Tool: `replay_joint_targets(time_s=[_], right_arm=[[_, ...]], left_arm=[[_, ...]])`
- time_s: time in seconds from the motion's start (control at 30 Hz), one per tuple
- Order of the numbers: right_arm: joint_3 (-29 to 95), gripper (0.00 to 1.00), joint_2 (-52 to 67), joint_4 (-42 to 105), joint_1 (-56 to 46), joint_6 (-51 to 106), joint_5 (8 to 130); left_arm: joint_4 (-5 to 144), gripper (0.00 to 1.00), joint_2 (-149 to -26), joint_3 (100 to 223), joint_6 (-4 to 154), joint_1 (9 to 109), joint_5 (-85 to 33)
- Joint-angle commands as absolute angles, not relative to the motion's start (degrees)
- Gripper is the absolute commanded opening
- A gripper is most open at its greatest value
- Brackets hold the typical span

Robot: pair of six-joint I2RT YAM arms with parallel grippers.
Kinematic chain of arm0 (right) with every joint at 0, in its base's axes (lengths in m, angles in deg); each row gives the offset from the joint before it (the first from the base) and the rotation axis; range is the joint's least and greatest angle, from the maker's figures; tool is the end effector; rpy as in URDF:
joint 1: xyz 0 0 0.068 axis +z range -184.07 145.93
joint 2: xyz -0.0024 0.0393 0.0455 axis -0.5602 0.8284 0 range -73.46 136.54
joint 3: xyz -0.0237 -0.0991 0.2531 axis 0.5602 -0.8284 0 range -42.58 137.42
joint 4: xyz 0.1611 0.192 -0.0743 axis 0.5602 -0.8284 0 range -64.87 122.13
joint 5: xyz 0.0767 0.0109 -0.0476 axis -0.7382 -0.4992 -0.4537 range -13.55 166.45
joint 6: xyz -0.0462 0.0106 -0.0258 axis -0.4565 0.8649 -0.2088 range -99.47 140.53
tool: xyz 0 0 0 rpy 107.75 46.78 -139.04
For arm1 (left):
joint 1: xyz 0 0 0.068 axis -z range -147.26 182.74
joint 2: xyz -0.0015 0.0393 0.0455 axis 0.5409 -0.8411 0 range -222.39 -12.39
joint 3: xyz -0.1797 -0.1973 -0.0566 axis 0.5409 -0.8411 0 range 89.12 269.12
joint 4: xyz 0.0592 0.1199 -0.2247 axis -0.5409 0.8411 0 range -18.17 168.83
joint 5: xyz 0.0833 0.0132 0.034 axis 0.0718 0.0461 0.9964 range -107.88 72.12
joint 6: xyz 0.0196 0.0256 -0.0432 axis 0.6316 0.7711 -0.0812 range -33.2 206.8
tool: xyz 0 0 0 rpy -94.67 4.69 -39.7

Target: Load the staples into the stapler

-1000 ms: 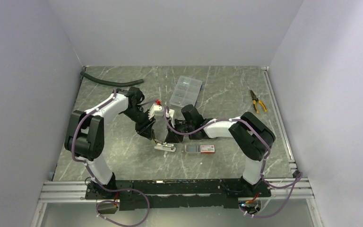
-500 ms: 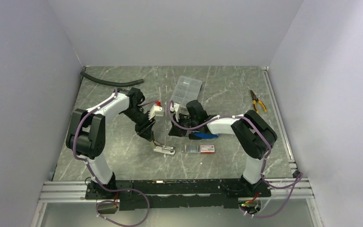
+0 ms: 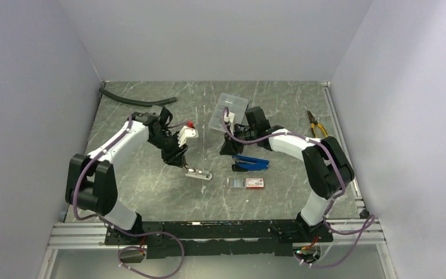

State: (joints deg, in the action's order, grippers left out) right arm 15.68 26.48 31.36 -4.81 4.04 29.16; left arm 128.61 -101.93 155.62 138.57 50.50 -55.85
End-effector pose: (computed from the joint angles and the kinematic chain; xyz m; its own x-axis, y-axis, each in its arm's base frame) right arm 0.3020 0.1992 0.1891 -0.3363 -0.4091 -0.8482 -0.9386 0.2197 0.2662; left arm 0.2647 -0.1078 0.2363 -0.3098 0.7494 -0.5852 0.9492 0.2082 -0.2359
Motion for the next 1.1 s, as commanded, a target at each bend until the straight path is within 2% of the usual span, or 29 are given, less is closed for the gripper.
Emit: replay_joint_targets(time_s=[0.0,0.27,0.67,0.87,1.07], right_arm=[[18.46,0.29,22.96,22.07,-5.67,-2.21,27.05],[20.27,0.29,20.52,16.44,-7.88,-4.21,30.1],[19.05,0.29,18.89,15.69,-9.49,-3.71,32.39],[18.82,0.31,17.64,14.64,-9.63,-4.5,32.87],[18.4,0.33,16.14,13.44,-9.68,-5.18,34.75]], left_arm=[[124.44,0.03,-96.7,153.47,139.6,49.52,-54.54],[117.96,0.03,-93.15,151.8,138.93,44.09,-54.05],[115.22,0.03,-96.47,151.54,138.58,40.81,-48.63],[114.26,0.03,-98.66,150.64,138.68,39.25,-49.57],[113.75,0.16,-99.67,149.84,139.41,38.7,-51.07]])
